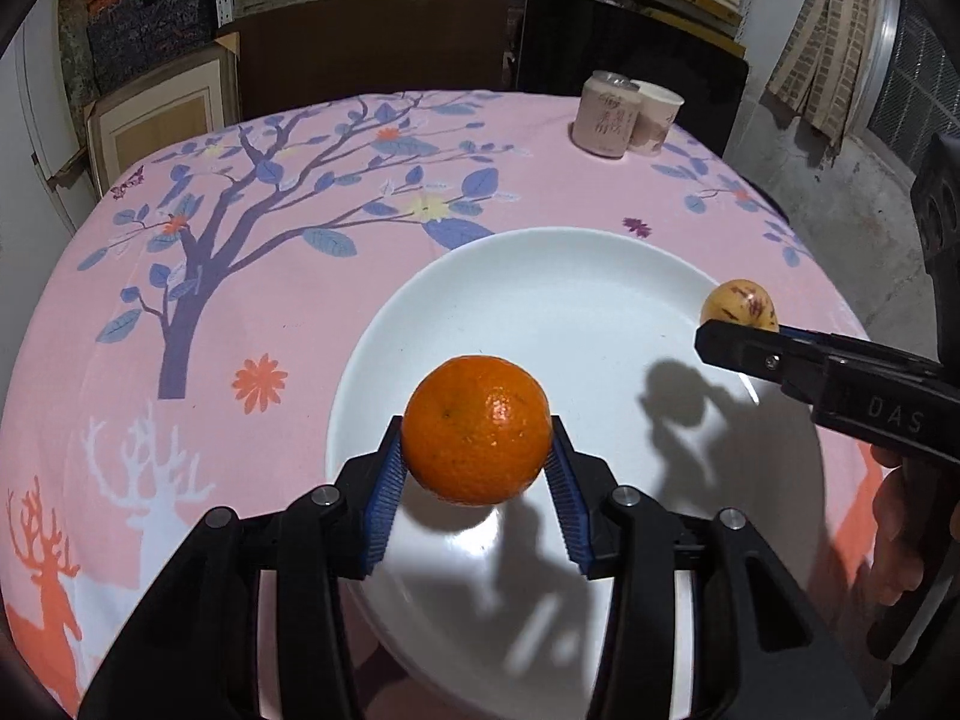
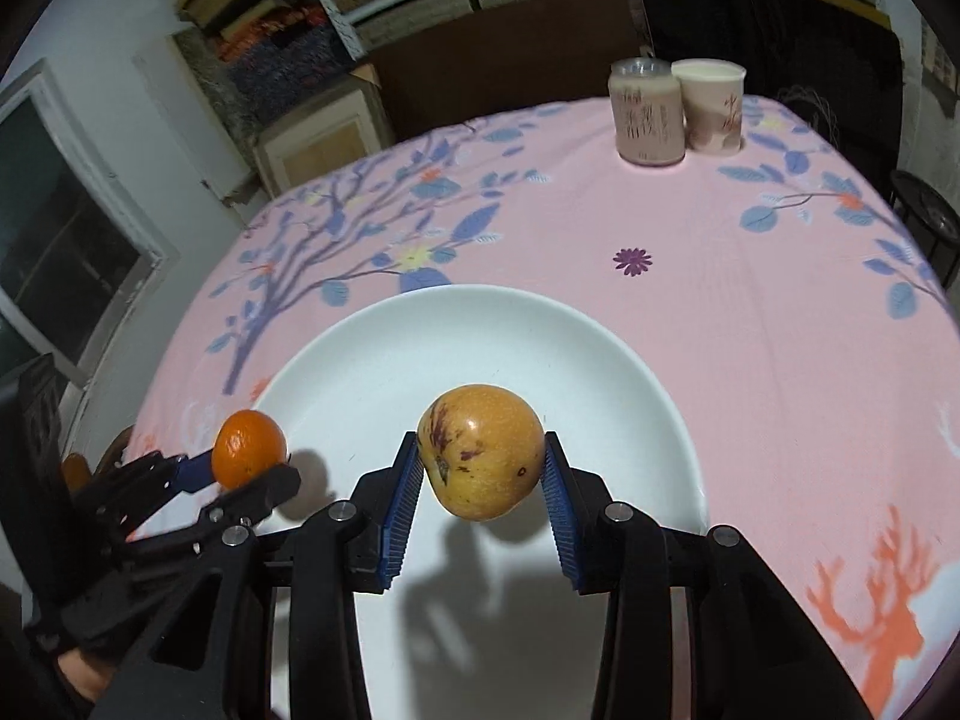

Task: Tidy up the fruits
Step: 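Carry both fruits over the white plate and open both tools to release them, then withdraw both tools from the plate back toward the fruit pile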

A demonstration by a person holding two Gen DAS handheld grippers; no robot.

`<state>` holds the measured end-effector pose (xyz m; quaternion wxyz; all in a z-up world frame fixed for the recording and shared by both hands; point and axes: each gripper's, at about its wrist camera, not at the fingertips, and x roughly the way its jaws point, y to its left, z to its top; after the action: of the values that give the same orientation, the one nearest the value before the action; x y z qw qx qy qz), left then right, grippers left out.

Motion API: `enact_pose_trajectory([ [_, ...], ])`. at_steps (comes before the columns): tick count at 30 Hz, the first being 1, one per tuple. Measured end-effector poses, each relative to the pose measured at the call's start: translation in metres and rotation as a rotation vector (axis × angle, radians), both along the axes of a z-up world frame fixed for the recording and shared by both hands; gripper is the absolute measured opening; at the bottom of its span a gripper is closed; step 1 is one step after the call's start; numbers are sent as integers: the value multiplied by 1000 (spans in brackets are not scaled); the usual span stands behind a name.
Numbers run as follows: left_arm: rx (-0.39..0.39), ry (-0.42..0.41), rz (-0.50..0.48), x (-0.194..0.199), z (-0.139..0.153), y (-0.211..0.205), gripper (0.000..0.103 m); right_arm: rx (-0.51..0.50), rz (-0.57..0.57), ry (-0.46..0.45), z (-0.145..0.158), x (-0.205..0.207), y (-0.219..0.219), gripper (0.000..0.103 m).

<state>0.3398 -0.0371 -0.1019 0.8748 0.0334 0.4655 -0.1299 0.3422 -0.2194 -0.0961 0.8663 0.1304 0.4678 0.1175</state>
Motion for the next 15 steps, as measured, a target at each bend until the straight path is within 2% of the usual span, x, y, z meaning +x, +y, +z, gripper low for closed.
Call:
enact_pose_trajectory([
  [5,16,31,-5,24,-18,-3,45,-29,-5,32,-19,26,14,43],
  [6,16,27,-11,25,-18,-5,49,-20,-5,27,-18,27,15,53],
  [7,20,21,-10,24,-17,-5,57,-22,-15,8,-14,26,15,59],
  [8,17,5,-8,22,-13,-4,60,-21,-14,-15,-9,21,14,59],
  [9,21,-12,-1,17,-8,-3,71,-24,-10,-33,-4,17,14,59],
  [14,-5,-121,-17,-40,29,9,74,8,-45,-130,36,-34,-7,61],
  [15,-13,-139,-26,-55,35,12,80,-4,-50,-145,41,-51,-10,63],
])
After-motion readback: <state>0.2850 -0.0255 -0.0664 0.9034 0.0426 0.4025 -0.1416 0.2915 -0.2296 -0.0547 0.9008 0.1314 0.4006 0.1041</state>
